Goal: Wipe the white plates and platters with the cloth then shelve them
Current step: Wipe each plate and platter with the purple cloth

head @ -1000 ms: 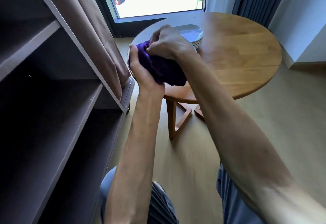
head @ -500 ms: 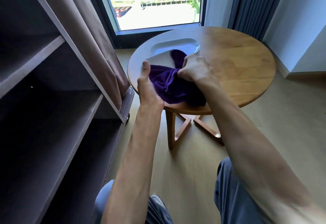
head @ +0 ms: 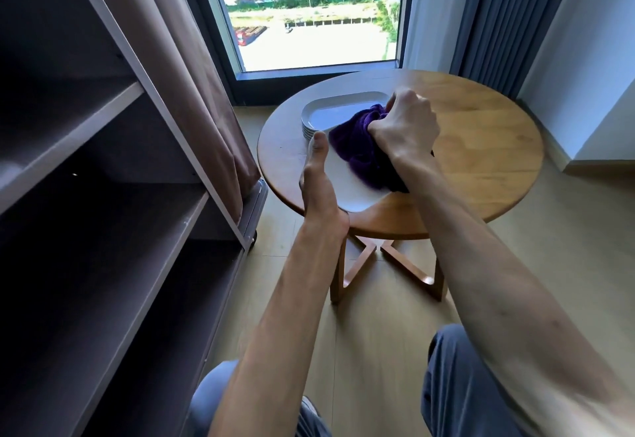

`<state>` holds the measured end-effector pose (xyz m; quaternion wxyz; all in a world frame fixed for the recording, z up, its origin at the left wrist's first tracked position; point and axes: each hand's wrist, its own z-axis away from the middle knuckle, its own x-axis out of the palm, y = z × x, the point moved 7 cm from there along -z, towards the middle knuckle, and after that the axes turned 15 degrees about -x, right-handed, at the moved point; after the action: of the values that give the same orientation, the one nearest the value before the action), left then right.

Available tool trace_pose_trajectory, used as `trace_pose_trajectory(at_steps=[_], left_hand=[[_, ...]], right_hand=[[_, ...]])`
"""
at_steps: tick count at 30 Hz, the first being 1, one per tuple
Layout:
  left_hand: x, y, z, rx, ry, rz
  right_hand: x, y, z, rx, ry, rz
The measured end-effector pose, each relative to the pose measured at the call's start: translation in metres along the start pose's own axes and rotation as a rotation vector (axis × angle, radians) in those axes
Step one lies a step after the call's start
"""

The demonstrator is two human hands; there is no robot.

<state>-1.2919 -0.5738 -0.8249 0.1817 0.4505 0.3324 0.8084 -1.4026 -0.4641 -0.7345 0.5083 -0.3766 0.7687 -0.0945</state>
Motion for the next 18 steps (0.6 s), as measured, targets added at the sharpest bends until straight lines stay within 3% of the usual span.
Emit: trace_pose_trajectory(at_steps=[8, 18], left_hand=[[0.008, -0.005, -0.001, -0.056, -0.083, 0.149], [-0.001, 0.008, -0.002, -0.009, -0.131, 0.318]], right_hand=[[0.008, -0.047, 0.010, -0.197, -0.040, -0.025], [0.033, -0.092, 0.027, -0.415, -0.360, -0.039]])
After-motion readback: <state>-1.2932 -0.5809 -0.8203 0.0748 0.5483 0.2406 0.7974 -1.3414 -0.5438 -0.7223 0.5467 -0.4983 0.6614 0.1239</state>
